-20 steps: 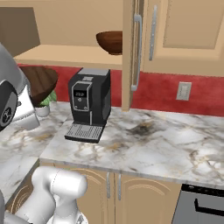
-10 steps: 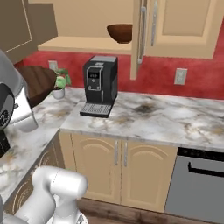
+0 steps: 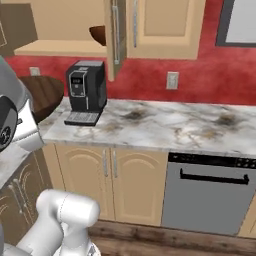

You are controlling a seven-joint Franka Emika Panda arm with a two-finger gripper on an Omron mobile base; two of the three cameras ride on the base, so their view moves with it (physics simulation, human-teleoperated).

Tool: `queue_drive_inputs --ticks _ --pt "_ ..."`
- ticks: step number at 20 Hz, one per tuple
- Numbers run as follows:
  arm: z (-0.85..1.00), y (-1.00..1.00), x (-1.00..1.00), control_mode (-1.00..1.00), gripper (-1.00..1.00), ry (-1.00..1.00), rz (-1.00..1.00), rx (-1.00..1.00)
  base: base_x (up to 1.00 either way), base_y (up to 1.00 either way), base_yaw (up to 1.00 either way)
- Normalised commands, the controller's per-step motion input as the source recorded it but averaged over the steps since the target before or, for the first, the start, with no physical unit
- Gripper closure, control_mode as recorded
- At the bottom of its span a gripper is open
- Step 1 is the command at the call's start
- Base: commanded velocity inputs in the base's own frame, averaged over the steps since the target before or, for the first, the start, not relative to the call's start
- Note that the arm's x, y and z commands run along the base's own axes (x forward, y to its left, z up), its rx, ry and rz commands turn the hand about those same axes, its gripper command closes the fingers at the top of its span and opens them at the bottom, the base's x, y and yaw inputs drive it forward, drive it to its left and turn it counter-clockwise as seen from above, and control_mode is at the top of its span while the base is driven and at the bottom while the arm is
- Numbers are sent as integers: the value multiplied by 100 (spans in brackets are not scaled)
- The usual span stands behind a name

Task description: Move the bowls from the cabinet to the plates on the dining table.

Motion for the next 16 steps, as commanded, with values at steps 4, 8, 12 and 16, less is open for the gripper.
queue_drive_inputs --ticks 4,8,12,16 --pt "0 0 0 100 100 0 0 0 -29 -72 -32" --pt "0 0 0 100 100 0 0 0 -22 -85 -35" --pt "0 0 0 100 100 0 0 0 -26 -91 -39" --pt "0 0 0 100 100 0 0 0 -19 -90 -44"
